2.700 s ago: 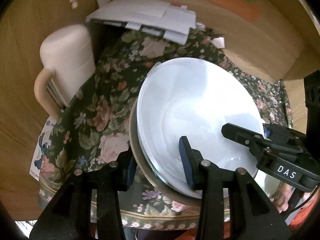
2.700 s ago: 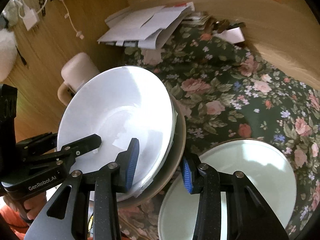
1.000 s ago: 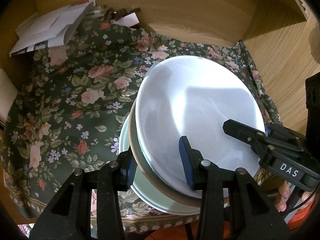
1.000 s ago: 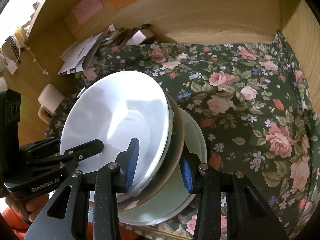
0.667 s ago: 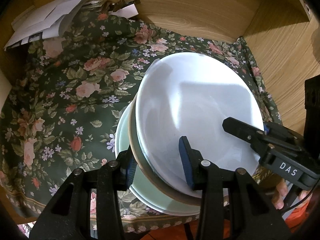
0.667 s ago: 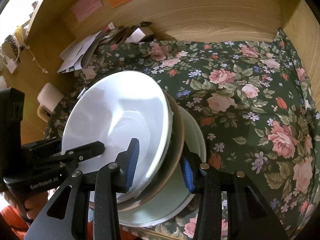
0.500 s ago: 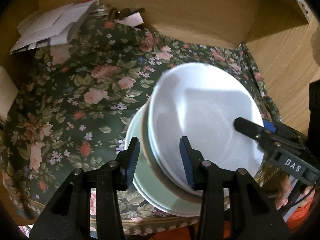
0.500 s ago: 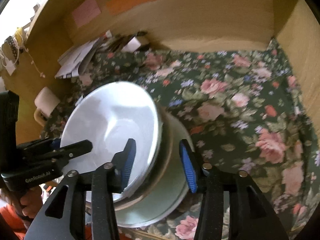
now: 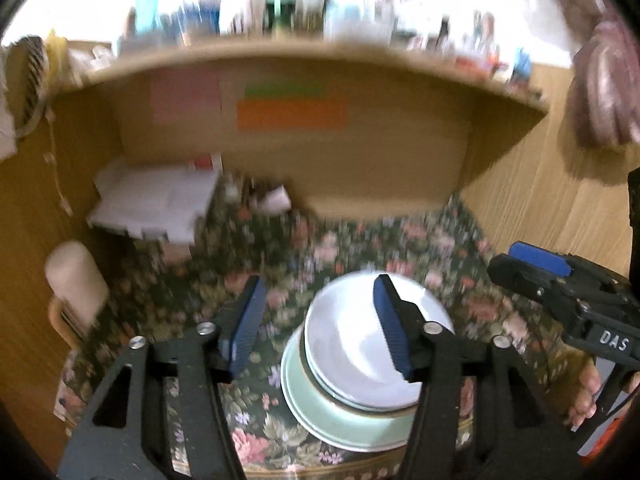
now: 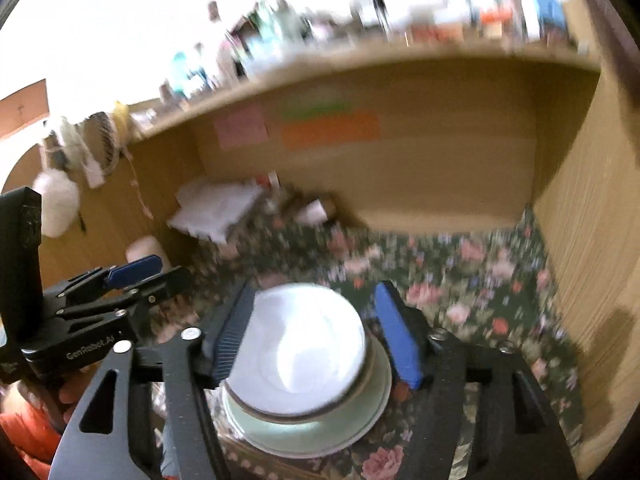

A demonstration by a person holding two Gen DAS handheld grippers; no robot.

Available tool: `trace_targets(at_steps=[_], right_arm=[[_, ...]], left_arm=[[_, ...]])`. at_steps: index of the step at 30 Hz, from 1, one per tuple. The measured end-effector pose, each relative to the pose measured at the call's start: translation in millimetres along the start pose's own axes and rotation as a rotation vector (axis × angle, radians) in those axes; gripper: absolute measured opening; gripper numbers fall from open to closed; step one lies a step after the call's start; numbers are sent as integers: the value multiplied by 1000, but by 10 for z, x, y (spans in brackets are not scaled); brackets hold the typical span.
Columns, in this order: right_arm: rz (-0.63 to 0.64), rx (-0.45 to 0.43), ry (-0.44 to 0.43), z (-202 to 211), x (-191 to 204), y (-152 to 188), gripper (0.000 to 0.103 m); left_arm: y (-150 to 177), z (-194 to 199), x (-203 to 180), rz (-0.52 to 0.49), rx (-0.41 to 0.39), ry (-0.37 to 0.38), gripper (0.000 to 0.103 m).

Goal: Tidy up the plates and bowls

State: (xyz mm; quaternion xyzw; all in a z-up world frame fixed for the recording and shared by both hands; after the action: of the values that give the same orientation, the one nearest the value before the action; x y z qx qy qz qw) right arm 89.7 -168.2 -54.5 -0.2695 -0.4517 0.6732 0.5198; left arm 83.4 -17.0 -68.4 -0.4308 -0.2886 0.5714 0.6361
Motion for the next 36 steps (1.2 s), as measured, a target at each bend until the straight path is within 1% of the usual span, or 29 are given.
trace_targets(at_steps=[2,5,6,8,10,12,14,19,36], right_arm=[[17,-57,5,153,48,-60,70],[29,-111,17,296,100,-96,81],[33,-121,18,313,106,-94,83],[44,-143,21,366,140,-91,86],[47,-158,26,417,154,-85,92],[44,-180,34,462,158,-84,103],[44,-198,43,524,157,-82,103],[53,-192,42,560,174,-40,103],[41,-178,40,568,219,9,103]], left_arm=[[-65,165,-28,-10,-65,-1,64],[-106,338,-71,-20,-126,-2,70],[-112,382,-80,-21,-142,-3,72],[-121,471,-104,-29,-182,-9,82],[-115,559,-130,-42,-220,-10,89],[-107,642,-161,-53,-248,-15,93],[-91,703,-193,-66,-267,-15,96],[-52,777,-224,-70,-286,-15,98],[12,783,-250,-58,-282,0,99]])
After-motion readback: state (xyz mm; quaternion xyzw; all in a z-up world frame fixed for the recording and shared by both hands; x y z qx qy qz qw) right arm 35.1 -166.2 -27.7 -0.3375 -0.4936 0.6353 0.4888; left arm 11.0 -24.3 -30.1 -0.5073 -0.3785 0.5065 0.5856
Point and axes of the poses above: each gripper's, at about its wrist camera, not at the fingertips, and z roughly against the way its jaws point, x to its left, y to its underside, the point moved 6 cm from there along -z, roughly the way its jaws point, and after that the axes turned 9 degrees about y, right-handed, at the moved point
